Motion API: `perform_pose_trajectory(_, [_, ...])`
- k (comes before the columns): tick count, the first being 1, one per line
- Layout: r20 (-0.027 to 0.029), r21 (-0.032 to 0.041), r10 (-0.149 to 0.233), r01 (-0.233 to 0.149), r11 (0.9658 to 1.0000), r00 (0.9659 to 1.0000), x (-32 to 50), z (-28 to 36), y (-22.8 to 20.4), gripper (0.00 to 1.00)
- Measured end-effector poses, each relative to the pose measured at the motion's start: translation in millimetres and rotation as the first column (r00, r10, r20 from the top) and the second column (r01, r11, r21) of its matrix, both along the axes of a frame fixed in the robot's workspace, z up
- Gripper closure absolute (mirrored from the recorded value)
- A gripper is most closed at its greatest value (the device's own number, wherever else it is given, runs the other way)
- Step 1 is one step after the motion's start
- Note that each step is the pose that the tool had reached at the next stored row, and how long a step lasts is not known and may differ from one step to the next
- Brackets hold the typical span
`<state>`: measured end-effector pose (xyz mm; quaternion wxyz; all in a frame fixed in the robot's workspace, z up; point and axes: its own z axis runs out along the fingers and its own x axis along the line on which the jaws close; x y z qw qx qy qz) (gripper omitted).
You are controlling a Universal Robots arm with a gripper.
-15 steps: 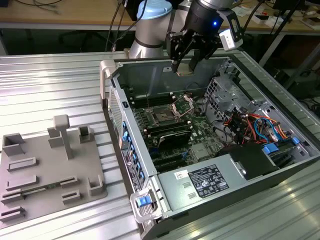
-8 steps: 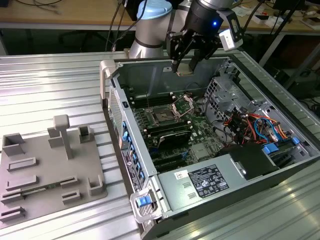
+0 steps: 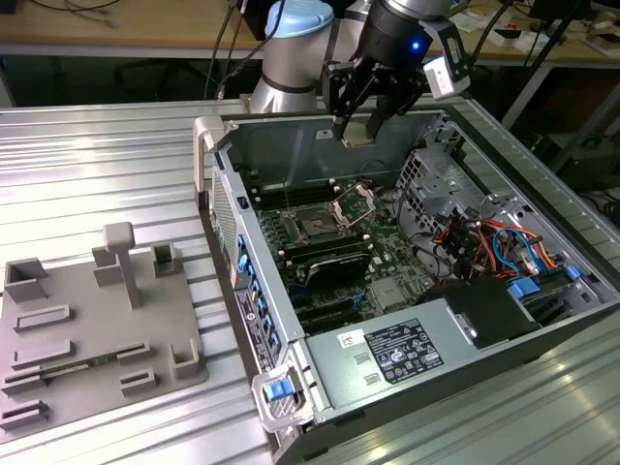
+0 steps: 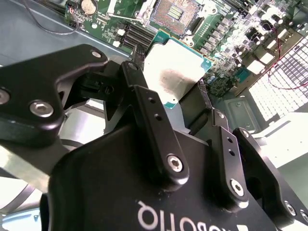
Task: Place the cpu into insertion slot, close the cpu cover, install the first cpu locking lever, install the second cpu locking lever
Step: 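Place the cpu into insertion slot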
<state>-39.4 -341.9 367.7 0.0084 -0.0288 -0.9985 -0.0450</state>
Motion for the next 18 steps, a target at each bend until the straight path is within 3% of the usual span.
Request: perform_pose_trajectory(18, [-0.0012,-0.0002,-0.087,0.087,0.9962,0.9962,-5.3,-1.1,-0.1,0.45])
